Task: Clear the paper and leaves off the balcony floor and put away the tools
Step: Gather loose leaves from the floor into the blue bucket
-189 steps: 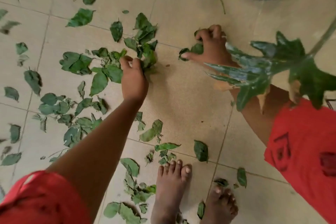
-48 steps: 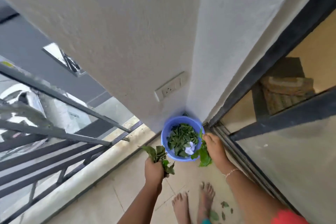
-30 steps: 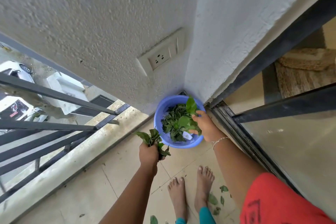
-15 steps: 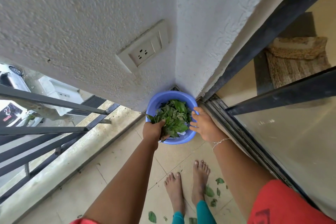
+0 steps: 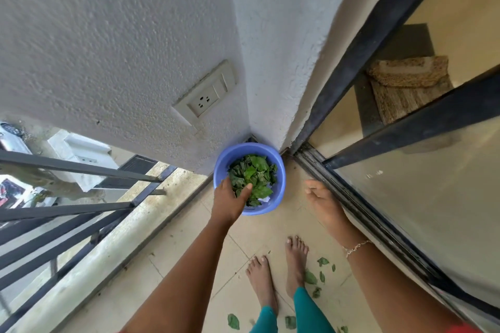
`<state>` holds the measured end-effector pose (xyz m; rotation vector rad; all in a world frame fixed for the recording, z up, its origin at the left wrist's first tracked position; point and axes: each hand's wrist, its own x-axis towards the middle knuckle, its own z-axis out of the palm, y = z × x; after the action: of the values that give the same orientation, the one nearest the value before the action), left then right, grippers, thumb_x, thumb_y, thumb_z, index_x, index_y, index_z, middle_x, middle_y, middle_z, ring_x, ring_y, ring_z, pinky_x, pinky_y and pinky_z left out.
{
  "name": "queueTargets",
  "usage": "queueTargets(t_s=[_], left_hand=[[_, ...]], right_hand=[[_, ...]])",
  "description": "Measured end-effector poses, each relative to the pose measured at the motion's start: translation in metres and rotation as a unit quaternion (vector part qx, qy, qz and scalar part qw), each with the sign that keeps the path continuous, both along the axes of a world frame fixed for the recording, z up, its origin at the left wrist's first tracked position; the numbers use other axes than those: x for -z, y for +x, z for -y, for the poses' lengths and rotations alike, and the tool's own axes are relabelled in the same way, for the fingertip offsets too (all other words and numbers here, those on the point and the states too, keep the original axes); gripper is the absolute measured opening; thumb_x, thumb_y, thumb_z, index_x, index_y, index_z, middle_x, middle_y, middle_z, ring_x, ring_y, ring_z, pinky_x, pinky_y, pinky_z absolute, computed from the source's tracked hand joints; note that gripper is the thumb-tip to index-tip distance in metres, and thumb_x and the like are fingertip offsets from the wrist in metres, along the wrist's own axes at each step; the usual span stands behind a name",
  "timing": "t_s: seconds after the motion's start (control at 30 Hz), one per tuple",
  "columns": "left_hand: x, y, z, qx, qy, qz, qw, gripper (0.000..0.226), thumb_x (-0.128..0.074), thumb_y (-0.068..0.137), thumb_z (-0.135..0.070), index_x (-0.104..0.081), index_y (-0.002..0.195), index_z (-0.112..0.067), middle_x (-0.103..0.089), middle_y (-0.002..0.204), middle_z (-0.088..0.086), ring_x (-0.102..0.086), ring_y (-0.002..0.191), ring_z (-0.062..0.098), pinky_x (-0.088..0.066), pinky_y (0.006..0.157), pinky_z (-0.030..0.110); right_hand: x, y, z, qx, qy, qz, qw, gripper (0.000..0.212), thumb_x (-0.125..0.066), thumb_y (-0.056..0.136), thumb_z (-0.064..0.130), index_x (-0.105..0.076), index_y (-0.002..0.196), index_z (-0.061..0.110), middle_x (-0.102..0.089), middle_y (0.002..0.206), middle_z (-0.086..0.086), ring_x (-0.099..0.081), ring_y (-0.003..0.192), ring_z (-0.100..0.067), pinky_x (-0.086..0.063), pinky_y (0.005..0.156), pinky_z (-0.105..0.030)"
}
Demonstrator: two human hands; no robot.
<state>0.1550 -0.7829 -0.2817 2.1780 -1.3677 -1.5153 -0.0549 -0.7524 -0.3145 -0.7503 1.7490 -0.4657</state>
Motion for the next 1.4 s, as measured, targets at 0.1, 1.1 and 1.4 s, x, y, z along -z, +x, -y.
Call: queueTargets(t_s=[0.1, 1.1, 1.4], left_hand=[[-0.020, 0.005, -0.017, 0.156, -0.003, 0.118, 0.981, 0.074, -0.044, 0.093, -0.050, -0.020, 0.148, -0.009, -0.020, 0.155, 0.012, -0.018, 0.143, 0.025, -0.014, 0.115, 0.044], [-0.217, -0.220, -0.331, 0.911, -0.190, 0.113, 0.350, 0.075, -0.023, 0.098, -0.052, 0.006, 0.149, -0.004, 0.007, 0.158, 0.013, 0.002, 0.146, 0.025, -0.004, 0.118, 0.036], [-0.230, -0.296, -0.537, 0.957, -0.195, 0.085, 0.198, 0.084, -0.015, 0.092, -0.065, 0.004, 0.150, -0.007, 0.008, 0.158, 0.010, 0.003, 0.146, 0.021, -0.003, 0.118, 0.032]], right_hand=[[-0.047, -0.014, -0.027, -0.061, -0.019, -0.084, 0.994, 0.032, -0.047, 0.095, 0.008, -0.051, 0.126, 0.000, -0.056, 0.127, -0.016, -0.053, 0.118, -0.030, -0.037, 0.094, -0.026], [-0.279, 0.031, -0.531, 0.291, 0.249, -0.289, 0.877, 0.048, -0.035, 0.100, 0.034, -0.028, 0.143, 0.016, -0.026, 0.149, -0.010, -0.029, 0.135, -0.028, -0.029, 0.108, -0.036], [-0.268, 0.052, -0.715, 0.485, 0.279, -0.191, 0.806, 0.049, -0.039, 0.097, 0.035, -0.030, 0.142, 0.019, -0.028, 0.148, -0.010, -0.037, 0.130, -0.028, -0.037, 0.104, -0.036]])
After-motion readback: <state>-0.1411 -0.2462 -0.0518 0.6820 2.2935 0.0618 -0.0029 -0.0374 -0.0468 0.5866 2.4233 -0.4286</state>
